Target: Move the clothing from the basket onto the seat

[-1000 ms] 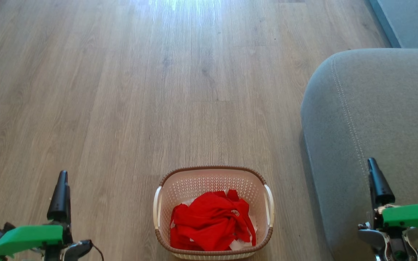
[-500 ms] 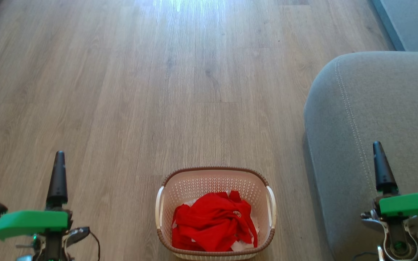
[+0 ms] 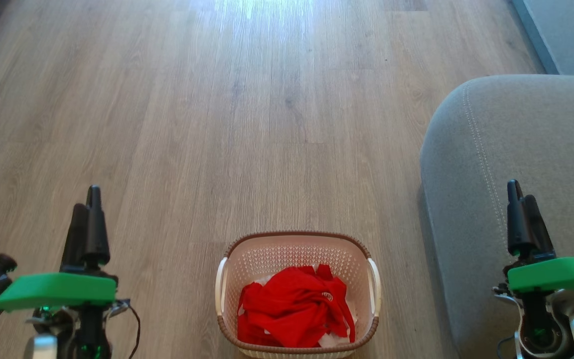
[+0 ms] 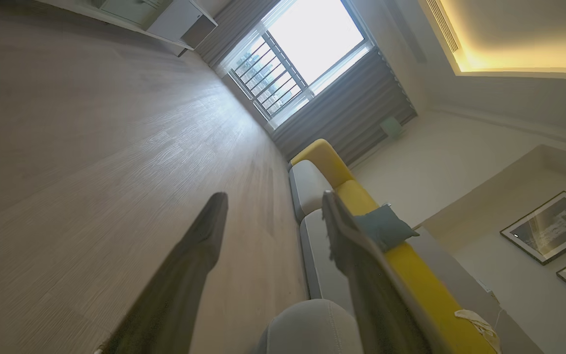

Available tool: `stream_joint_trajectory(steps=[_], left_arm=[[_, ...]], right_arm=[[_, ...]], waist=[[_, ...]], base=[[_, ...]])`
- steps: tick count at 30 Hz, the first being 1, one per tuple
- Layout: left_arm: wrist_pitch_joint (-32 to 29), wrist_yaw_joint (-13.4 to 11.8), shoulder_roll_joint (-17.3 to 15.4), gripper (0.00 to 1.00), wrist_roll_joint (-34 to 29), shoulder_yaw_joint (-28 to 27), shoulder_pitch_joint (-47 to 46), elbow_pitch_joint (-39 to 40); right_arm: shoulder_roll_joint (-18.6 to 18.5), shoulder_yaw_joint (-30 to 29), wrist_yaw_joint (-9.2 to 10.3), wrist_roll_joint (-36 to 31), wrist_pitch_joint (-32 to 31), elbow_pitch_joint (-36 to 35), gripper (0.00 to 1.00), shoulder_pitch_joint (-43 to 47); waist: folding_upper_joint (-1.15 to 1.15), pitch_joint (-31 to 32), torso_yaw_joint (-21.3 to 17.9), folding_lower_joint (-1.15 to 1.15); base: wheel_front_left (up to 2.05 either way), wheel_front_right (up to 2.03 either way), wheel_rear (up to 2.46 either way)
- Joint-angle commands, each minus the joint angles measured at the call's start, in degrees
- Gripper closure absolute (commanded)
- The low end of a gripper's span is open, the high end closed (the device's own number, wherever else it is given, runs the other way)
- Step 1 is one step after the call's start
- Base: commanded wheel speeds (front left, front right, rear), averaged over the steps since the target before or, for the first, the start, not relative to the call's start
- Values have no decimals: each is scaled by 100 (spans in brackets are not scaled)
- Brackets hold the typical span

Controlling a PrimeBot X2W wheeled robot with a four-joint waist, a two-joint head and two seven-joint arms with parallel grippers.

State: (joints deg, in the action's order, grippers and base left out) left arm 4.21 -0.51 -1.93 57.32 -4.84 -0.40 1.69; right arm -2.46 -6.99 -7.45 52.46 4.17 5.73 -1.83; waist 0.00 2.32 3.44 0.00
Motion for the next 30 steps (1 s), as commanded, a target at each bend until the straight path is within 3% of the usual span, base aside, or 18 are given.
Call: stream_joint_trajectory(steps=[1, 18, 30], left_arm=[[83, -52, -59, 0, -252, -11, -308, 313], [368, -612, -69, 0, -2472, 877, -232, 679], [569, -786, -194, 0, -3616, 1548, -97, 110]], right_arm=[[-39, 67, -2, -183, 79, -262, 0, -292], [-40, 498, -3, -1631, 367, -345, 0, -206], [-40, 696, -3, -2433, 569, 382, 0, -117]], waist=[[0, 5, 6, 0], [0, 69, 67, 0], [0, 152, 87, 0]], base=[[0, 0, 0], [0, 0, 0], [0, 0, 0]])
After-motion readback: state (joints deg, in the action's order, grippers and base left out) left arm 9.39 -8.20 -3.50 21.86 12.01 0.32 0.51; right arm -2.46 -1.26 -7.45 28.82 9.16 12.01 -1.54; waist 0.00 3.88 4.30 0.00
